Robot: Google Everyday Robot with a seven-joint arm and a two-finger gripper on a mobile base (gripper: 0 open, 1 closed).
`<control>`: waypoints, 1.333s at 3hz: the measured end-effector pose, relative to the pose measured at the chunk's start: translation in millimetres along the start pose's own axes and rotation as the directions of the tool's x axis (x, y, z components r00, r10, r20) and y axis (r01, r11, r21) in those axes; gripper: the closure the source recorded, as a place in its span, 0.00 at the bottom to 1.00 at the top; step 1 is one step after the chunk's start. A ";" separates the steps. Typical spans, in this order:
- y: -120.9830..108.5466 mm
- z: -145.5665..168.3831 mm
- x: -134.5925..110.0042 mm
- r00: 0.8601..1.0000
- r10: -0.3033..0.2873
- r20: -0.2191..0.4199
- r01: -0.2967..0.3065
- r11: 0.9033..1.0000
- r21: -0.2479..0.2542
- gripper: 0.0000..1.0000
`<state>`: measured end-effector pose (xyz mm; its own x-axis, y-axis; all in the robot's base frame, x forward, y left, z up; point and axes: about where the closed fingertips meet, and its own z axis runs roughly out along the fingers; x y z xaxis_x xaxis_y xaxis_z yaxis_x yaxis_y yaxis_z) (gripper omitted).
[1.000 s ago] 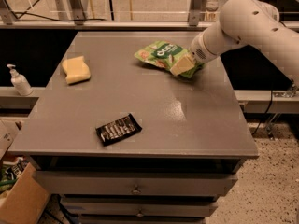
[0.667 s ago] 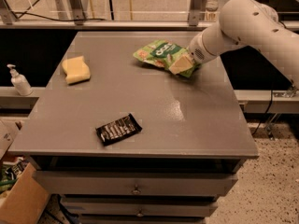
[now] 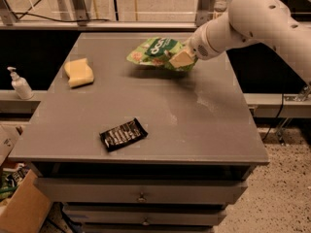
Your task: Move green rice chip bag near sponge
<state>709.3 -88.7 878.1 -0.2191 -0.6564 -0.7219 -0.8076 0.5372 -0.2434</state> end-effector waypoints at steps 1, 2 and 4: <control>15.5 -8.4 -26.7 0.997 -0.060 0.053 0.060 0.998 0.000 1.00; 28.9 -2.9 -54.4 0.989 -0.127 0.080 0.127 0.992 -0.003 1.00; 49.4 48.4 -92.2 0.977 -0.209 0.053 0.211 0.977 -0.030 1.00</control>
Offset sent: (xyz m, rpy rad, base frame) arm -0.0143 0.0836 0.0521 -0.0237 -0.1651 0.1732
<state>716.1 24.1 901.3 -0.0165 -0.7253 -0.6882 -0.8519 0.3705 -0.3701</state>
